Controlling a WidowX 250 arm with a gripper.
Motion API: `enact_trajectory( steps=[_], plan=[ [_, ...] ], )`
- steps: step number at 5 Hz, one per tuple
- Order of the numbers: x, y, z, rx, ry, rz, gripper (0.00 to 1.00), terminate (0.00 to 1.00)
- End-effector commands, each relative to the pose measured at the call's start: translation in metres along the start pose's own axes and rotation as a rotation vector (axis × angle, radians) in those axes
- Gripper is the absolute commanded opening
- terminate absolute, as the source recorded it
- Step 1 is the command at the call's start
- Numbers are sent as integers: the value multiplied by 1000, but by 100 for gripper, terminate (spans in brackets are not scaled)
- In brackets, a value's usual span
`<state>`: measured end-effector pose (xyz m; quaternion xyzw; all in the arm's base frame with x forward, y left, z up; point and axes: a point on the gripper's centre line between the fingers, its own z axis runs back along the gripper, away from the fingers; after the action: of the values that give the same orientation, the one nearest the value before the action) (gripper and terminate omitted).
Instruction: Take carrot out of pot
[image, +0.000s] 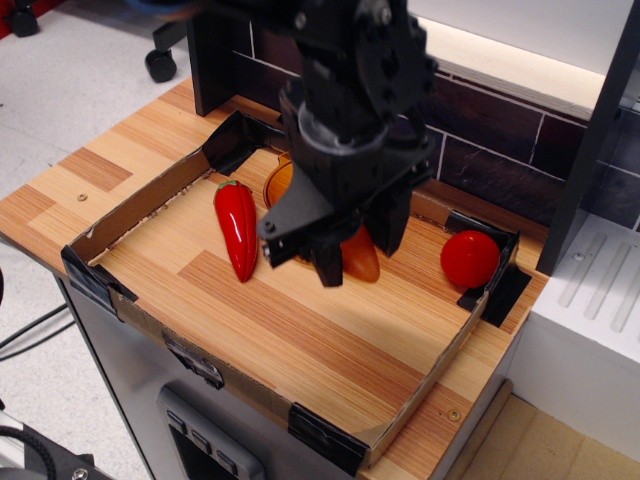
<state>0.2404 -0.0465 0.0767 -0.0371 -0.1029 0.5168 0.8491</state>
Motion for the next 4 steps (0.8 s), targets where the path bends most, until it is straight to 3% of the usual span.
enact_trajectory(
  steps=[1,2,3,4],
  plan=[
    [-7,5,-45,47,-28,-19,0,0],
    [-12,0,-61,72,-31,-46,0,0],
    [-15,2,-64,67,-38,-59,0,0],
    [-11,0,-59,83,-13,-41,100,0]
  ],
)
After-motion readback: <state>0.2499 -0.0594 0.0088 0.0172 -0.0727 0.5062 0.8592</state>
